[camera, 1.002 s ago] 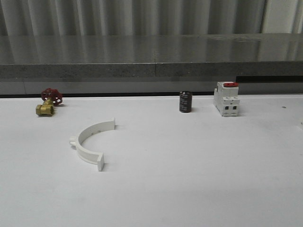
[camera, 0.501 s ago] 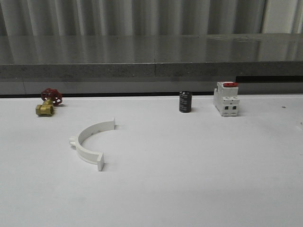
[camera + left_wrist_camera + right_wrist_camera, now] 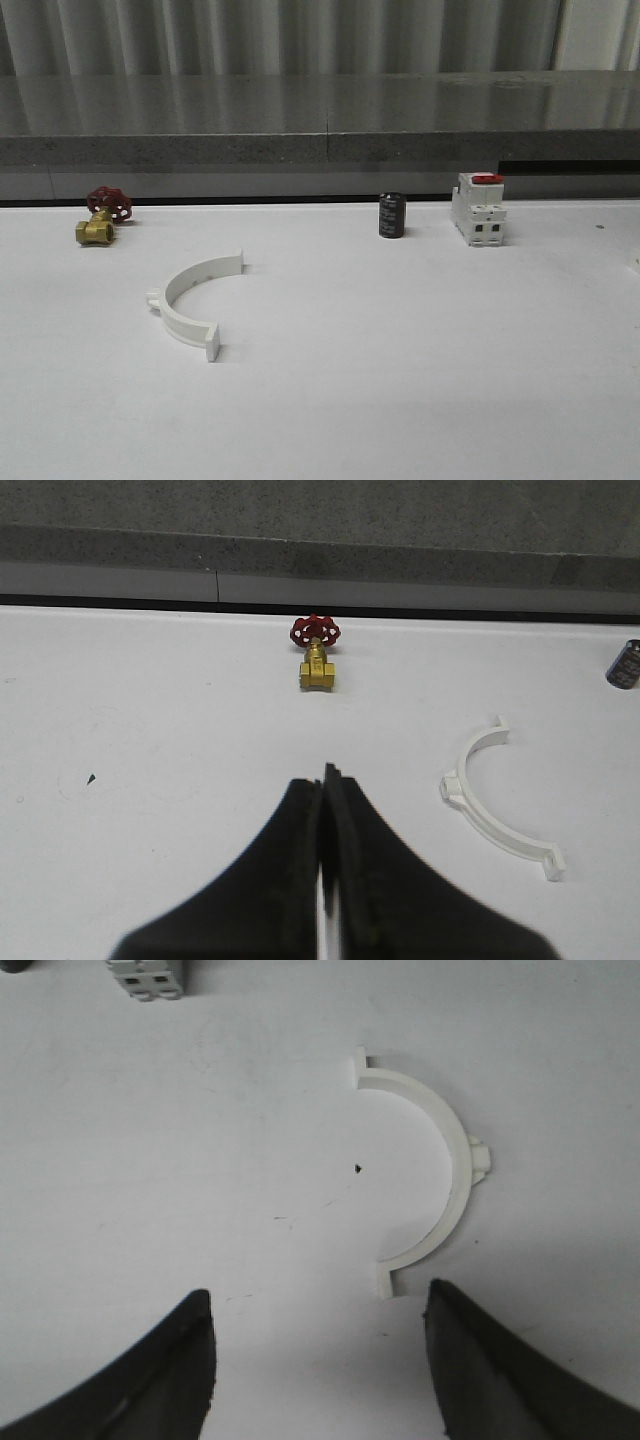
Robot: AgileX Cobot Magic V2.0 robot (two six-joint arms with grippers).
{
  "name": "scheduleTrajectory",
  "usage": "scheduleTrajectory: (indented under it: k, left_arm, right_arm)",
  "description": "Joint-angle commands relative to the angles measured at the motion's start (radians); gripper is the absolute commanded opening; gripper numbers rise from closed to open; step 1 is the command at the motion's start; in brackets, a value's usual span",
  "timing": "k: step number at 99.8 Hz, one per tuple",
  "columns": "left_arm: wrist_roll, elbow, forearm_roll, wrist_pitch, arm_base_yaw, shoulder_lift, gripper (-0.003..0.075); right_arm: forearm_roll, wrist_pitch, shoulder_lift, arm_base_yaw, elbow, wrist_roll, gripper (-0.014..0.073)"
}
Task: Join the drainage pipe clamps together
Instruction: 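Lower the right gripper and grasp the other white half-ring clamp's tab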
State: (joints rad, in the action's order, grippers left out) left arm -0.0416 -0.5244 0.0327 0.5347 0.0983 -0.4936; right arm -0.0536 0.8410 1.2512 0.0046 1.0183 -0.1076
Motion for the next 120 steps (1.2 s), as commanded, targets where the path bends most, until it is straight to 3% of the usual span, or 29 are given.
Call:
scheduleTrajectory:
  k: [1,47,65,66,106,120]
  left_arm:
    - [0.000,-0.027,0.011,-0.082,0.000,-0.002,-0.0021]
    - [0.000,-0.027,0.011,-0.082,0.000,-0.002,-0.0021]
    - [0.000,-0.027,0.011,-0.082,0.000,-0.002,-0.0021]
    - [0.000,-0.027,0.011,-0.082,0.000,-0.002,-0.0021]
    - [0.000,-0.027,0.011,-0.082,0.000,-0.002,-0.0021]
    - [0.000,-0.027,0.011,-0.082,0.000,-0.002,-0.0021]
  right_arm:
    - [-0.049,-0.008,0.051,-0.033,0.087,0.010,0.0469]
    - [0.034,-0.131,0.331,-0.246,0.149,0.168,0.0469]
    - [0.062,-0.173,0.421,-0.251,0.149,0.199,0.0469]
    - [0.062,-0.231,0.549,-0.251,0.149,0.200,0.0469]
    - [0.062,-0.244,0.578,-0.251,0.149,0.226,0.0464]
    - [0.062,-0.256,0.578,-0.251,0.149,0.226,0.0377]
